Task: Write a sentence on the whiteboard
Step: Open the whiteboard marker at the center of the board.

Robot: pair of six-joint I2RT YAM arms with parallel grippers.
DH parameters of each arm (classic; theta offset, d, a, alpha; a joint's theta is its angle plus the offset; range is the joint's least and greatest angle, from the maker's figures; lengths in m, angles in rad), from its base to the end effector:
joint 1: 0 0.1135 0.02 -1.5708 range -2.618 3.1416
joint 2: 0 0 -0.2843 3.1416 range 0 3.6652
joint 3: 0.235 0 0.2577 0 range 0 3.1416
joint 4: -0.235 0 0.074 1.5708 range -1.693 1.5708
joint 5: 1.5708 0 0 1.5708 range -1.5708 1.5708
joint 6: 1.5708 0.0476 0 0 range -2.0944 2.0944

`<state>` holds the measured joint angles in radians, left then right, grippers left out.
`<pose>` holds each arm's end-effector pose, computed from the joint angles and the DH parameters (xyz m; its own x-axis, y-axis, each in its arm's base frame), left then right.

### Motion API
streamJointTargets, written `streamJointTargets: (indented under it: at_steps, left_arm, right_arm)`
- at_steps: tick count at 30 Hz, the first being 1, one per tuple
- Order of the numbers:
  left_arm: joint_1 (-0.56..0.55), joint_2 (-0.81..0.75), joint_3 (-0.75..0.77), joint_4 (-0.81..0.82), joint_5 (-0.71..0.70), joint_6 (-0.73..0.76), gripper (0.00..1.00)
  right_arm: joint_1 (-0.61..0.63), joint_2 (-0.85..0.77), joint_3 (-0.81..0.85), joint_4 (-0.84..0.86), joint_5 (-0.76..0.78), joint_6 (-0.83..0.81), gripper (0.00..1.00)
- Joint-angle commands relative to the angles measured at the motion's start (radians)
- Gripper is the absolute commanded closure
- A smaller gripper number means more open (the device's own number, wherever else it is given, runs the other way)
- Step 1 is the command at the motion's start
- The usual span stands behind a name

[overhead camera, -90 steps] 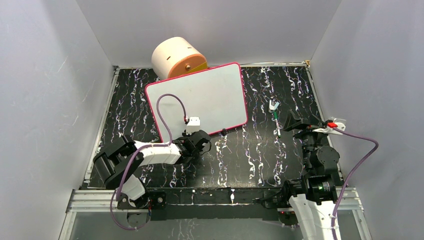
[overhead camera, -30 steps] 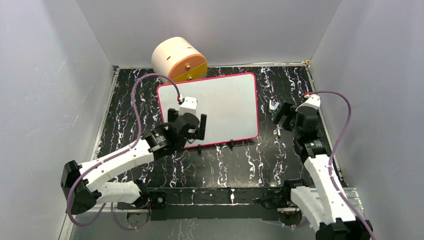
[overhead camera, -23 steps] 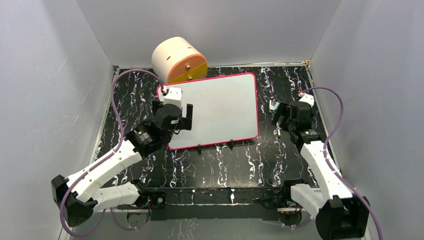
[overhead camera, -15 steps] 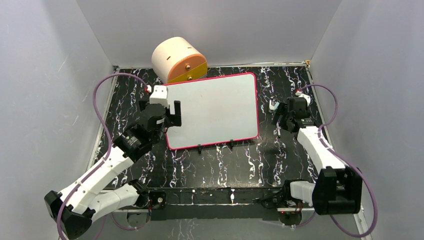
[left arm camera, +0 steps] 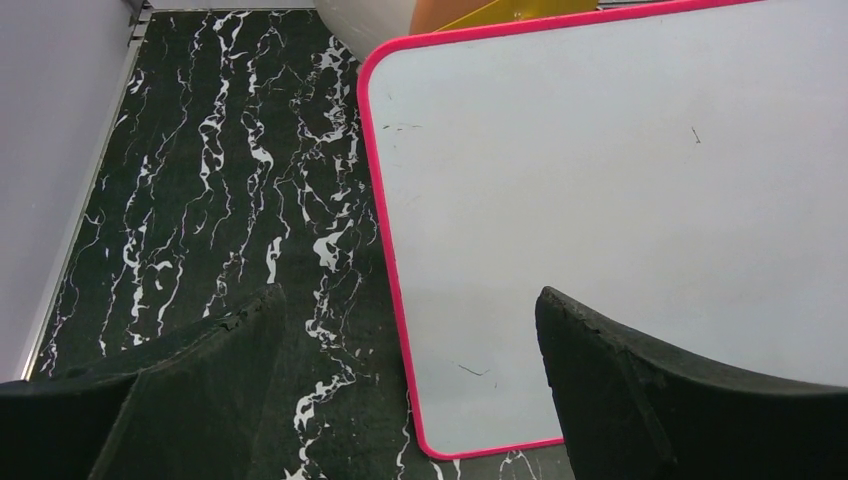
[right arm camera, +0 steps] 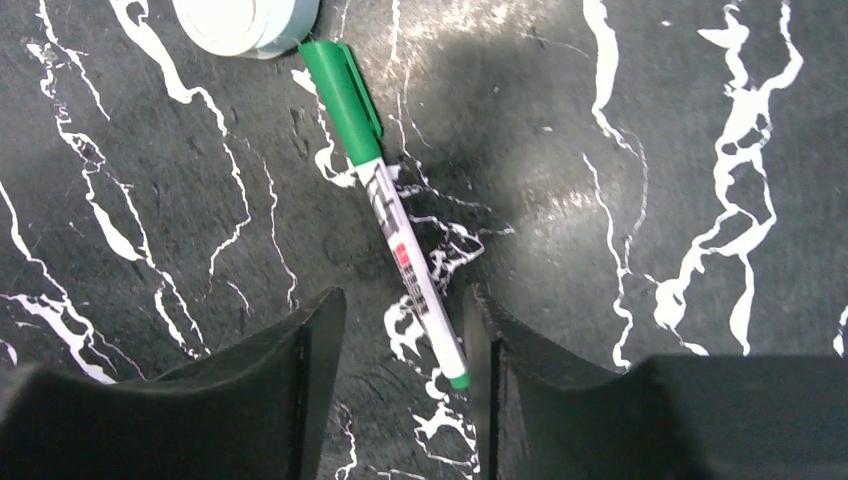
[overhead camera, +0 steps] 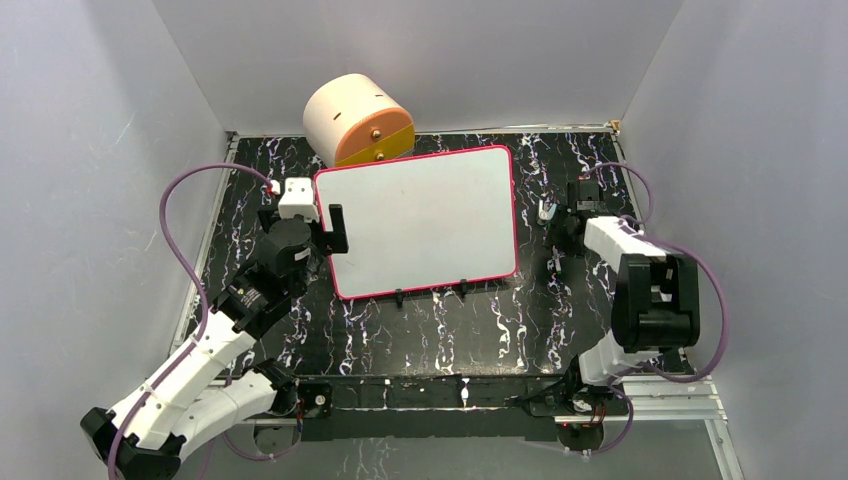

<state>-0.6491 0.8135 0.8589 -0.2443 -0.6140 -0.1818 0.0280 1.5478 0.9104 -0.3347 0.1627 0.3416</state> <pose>0.1624 -0.0888 0.3691 -0.1628 -0.0620 -0.9847 0.0150 0.9978 -0.0653 0.3188 0.0012 0.1969 -0.7567 0.3095 -0.5758 0.3366 0.9396 0.0627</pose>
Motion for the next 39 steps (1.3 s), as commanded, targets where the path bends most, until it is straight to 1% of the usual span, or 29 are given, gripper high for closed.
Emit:
streamJointTargets:
  at_steps: [1, 6, 8, 11, 15, 19, 20, 27, 31, 39]
  left_arm:
    - [0.018, -0.019, -0.009, 0.032, -0.014, -0.004, 0.09]
    - [0.034, -0.018, -0.011, 0.037, 0.009, -0.002, 0.1]
    - [0.04, -0.016, -0.012, 0.038, 0.022, -0.002, 0.1]
    - [0.044, -0.014, -0.014, 0.04, 0.046, 0.003, 0.1]
    - [0.051, -0.012, -0.016, 0.042, 0.081, 0.005, 0.1]
    - [0.06, -0.016, -0.021, 0.052, 0.119, 0.005, 0.1]
    - [0.062, -0.015, -0.02, 0.054, 0.13, 0.005, 0.1]
    - [0.073, 0.002, -0.022, 0.07, 0.206, -0.018, 0.11]
    - [0.074, 0.033, 0.001, 0.069, 0.253, -0.069, 0.11]
    - [0.074, 0.101, 0.066, 0.061, 0.391, -0.218, 0.12]
  right_arm:
    - [-0.002, 0.075, 0.089, 0.031, -0.033, -0.023, 0.48]
    - [-0.002, 0.149, 0.129, 0.0, -0.046, -0.034, 0.59]
    - [-0.002, 0.168, 0.133, -0.005, -0.051, -0.036, 0.62]
    - [-0.002, 0.194, 0.137, -0.02, -0.059, -0.041, 0.68]
    - [0.0, 0.2, 0.134, -0.035, -0.046, -0.051, 0.85]
    - [0.001, 0.142, 0.107, -0.032, -0.053, -0.054, 0.99]
    - [0.002, 0.123, 0.101, -0.034, -0.054, -0.054, 1.0]
    - [0.026, -0.048, 0.082, -0.065, -0.061, -0.036, 1.0]
    - [0.056, -0.155, 0.088, -0.096, -0.081, -0.044, 1.0]
    - [0.198, -0.311, 0.156, -0.194, -0.097, -0.093, 1.0]
